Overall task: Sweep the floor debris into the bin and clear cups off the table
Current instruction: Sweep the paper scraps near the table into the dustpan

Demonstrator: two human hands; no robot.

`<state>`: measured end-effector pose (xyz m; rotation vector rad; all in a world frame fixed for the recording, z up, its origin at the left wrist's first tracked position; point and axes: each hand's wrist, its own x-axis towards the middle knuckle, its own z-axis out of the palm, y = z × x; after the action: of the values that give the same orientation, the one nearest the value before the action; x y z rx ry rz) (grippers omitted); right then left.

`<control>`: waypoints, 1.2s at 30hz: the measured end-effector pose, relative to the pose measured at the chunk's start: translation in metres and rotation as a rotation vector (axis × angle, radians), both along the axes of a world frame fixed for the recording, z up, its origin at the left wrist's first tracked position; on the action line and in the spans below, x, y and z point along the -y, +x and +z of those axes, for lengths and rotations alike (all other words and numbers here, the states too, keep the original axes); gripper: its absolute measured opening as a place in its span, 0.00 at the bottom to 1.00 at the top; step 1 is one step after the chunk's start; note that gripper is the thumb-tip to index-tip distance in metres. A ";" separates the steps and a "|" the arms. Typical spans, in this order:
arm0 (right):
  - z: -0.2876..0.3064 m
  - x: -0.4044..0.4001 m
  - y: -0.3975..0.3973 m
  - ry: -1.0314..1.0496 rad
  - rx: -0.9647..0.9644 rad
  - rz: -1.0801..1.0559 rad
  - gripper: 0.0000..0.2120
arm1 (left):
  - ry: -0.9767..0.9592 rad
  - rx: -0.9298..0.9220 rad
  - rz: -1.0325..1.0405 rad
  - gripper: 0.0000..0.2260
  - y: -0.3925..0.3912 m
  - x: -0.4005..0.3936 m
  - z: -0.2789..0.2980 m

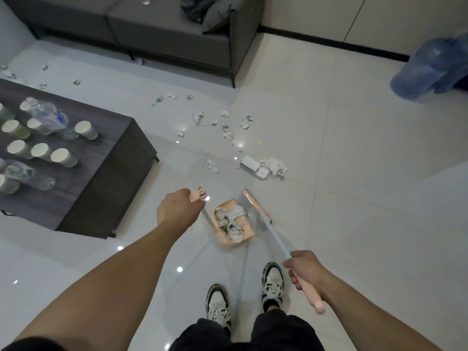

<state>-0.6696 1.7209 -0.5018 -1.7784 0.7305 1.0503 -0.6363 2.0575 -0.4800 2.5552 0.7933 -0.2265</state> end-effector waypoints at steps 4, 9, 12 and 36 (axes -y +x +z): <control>-0.018 -0.014 0.005 0.007 0.033 0.011 0.05 | -0.017 -0.014 0.026 0.13 -0.013 -0.006 -0.003; -0.015 -0.026 0.000 0.088 -0.054 0.076 0.05 | -0.001 0.007 0.040 0.16 -0.033 -0.005 -0.019; 0.001 -0.028 -0.004 0.149 -0.113 0.115 0.12 | 0.004 0.008 0.040 0.16 -0.034 0.000 -0.024; -0.012 -0.072 0.014 0.174 -0.030 0.028 0.05 | -0.051 0.076 0.053 0.16 -0.008 -0.024 0.016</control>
<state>-0.6561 1.7930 -0.5134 -1.6312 0.6149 1.1260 -0.6441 2.0819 -0.4642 2.4759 0.8144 -0.1307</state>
